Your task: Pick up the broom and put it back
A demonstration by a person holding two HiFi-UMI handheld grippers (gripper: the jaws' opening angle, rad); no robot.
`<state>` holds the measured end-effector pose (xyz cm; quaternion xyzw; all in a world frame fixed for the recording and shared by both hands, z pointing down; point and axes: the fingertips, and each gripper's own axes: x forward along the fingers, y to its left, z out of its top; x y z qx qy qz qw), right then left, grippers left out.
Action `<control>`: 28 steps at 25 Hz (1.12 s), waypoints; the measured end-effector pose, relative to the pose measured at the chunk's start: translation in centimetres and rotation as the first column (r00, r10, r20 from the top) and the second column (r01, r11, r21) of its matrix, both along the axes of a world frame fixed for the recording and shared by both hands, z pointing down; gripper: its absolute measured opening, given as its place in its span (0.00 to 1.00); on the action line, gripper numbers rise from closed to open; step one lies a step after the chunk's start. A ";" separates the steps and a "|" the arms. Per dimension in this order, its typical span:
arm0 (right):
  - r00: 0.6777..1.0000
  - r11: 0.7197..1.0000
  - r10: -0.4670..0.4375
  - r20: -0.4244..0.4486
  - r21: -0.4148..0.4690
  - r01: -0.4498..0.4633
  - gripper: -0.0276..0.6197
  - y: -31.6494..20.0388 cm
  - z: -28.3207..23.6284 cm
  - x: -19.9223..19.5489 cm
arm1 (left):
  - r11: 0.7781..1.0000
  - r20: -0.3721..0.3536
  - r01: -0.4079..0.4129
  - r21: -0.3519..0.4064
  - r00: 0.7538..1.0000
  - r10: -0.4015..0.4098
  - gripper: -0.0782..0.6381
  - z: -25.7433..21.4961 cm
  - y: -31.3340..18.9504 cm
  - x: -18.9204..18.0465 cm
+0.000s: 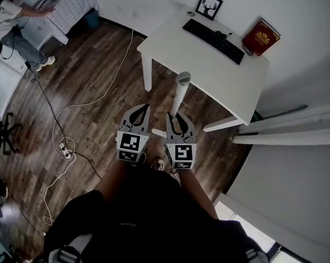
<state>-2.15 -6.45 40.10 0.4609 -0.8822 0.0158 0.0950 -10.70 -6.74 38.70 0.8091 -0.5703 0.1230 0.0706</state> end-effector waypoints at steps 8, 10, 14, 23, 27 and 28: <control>0.999 0.999 0.032 0.006 0.017 -0.032 0.20 -1.6 -0.5 0.6 | 1.000 -0.055 0.010 0.012 0.998 -0.010 0.11 -0.5 -0.7 -0.6; 0.999 0.999 0.035 0.009 0.023 -0.035 0.20 -2.0 -0.6 0.5 | 1.000 -0.052 0.010 0.014 0.999 -0.009 0.11 -0.5 -0.9 -0.7; 0.999 0.999 0.036 0.017 0.033 -0.036 0.20 -2.6 -1.2 0.5 | 1.000 -0.046 0.003 0.010 0.999 -0.003 0.11 -0.5 -1.0 -0.4; 0.998 0.998 0.059 0.033 0.035 -0.060 0.20 -2.4 -2.3 1.8 | 1.000 -0.012 -0.005 -0.018 1.000 0.005 0.11 -0.2 0.7 0.5; 0.994 0.995 0.101 0.029 0.011 -0.102 0.20 -1.6 -1.1 2.8 | 0.998 0.000 -0.028 -0.050 1.000 0.028 0.11 1.3 1.5 1.0; 0.993 0.993 0.116 0.028 0.003 -0.116 0.20 -1.2 -0.8 3.2 | 0.998 0.001 -0.038 -0.058 0.999 0.038 0.11 1.6 1.7 1.2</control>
